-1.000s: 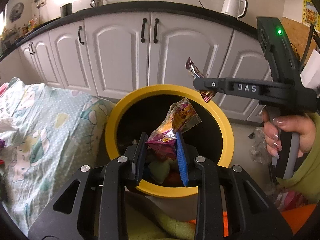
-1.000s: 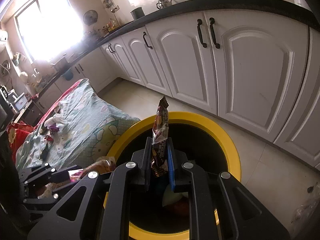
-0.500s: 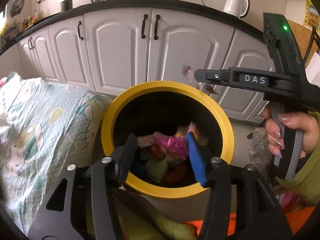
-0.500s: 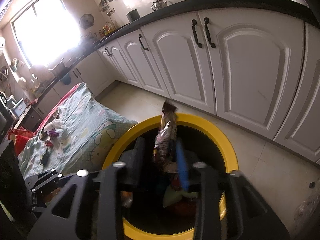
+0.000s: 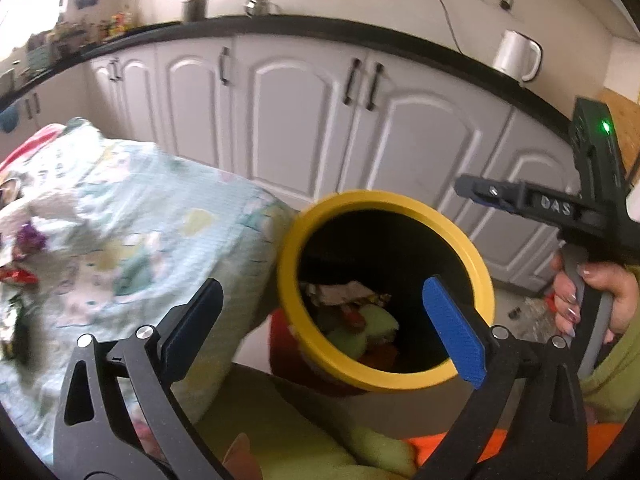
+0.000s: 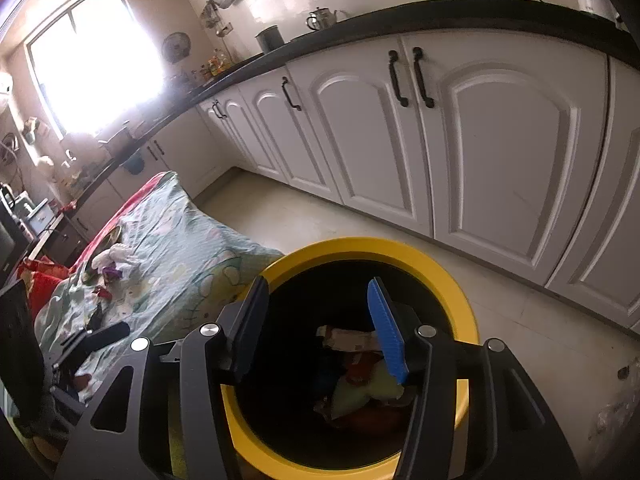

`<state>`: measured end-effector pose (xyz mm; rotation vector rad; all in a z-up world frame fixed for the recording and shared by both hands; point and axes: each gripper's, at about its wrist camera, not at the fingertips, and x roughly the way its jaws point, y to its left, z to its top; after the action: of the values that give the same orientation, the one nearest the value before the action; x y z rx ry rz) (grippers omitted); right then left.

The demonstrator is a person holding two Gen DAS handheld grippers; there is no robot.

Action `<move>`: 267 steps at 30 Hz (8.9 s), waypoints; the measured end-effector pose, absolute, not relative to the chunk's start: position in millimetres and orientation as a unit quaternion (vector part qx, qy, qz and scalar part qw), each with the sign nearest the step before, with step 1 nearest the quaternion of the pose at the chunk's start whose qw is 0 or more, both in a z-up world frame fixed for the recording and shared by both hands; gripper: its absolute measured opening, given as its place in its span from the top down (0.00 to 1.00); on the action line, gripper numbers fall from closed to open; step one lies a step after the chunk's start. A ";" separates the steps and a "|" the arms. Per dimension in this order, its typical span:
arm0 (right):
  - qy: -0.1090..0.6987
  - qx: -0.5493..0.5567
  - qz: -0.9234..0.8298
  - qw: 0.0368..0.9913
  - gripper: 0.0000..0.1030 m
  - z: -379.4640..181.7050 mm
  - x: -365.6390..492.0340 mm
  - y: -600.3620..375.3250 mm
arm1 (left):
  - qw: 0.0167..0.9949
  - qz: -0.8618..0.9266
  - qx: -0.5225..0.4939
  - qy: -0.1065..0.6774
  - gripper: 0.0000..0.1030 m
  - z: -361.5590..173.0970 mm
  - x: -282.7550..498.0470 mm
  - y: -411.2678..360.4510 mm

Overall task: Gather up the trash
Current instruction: 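Move both open tools back over the blanket toward the remaining trash, then grasp the green snack bag with the left tool while the right tool grasps the purple candy wrapper, then carry the green snack bag and purple wrapper over the yellow-rimmed bin, then open both tools to drop the bag and wrapper into the bin, then move both open tools back over the blanket toward the red stick and mesh net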

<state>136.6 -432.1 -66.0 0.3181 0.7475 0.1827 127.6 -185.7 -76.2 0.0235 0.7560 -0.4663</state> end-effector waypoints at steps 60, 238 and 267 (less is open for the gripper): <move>0.302 -0.039 0.347 0.887 0.49 14.0 162.1 -163.2 | 0.955 0.030 -0.120 0.271 0.11 -35.1 99.8 49.8; 0.354 0.055 0.215 0.908 0.40 -15.0 156.8 -325.6 | 0.946 -0.079 -0.036 0.314 0.11 -42.2 131.3 -74.0; 0.405 -0.020 0.365 0.838 0.39 -35.6 215.7 -95.7 | 0.919 0.099 -0.213 0.317 0.22 -63.5 135.8 123.3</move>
<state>215.7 -95.7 -35.6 -0.0433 0.8557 0.7723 135.8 123.3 -63.5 -0.4383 0.6517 0.2032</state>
